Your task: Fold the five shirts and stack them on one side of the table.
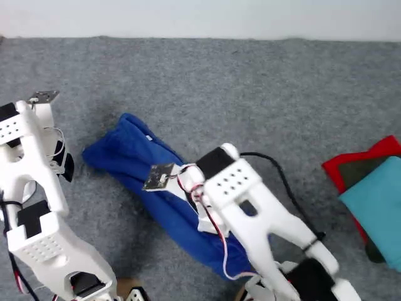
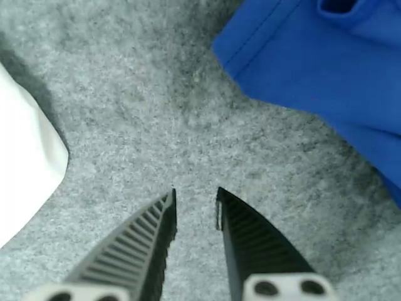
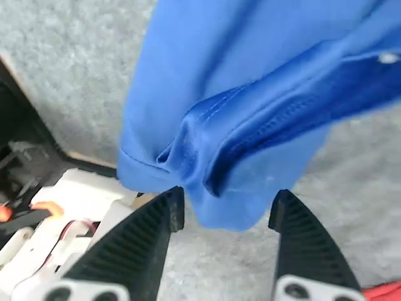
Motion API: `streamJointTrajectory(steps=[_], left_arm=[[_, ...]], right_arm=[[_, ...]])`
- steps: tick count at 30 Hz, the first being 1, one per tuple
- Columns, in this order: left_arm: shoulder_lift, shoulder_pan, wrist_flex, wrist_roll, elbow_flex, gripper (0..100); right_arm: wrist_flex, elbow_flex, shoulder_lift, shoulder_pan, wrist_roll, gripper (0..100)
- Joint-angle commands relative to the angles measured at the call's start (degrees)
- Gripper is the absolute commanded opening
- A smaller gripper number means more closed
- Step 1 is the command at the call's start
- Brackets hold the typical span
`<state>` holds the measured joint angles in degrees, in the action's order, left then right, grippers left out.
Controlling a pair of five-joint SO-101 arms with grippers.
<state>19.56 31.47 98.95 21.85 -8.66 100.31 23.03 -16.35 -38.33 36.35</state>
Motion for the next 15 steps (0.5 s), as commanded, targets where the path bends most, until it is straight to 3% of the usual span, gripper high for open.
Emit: streamJointTrajectory(steps=[1,7,10,15], left_arm=[[-3.9,-0.1,1.8,0.8,-0.2,10],[-3.9,-0.1,1.8,0.8,-0.2,10],[-4.0,-0.2,1.7,0.8,-0.3,10],[-3.3,-0.5,0.1,0.4,-6.6,10]], right_arm=[[-5.0,-3.2,-3.6,5.7,0.1,23.4],[-21.1,-3.6,4.1,14.9,-9.4,23.3],[-22.4,-3.7,9.7,13.7,-10.4,23.3],[-19.8,-3.6,15.9,4.6,-10.5,23.3]])
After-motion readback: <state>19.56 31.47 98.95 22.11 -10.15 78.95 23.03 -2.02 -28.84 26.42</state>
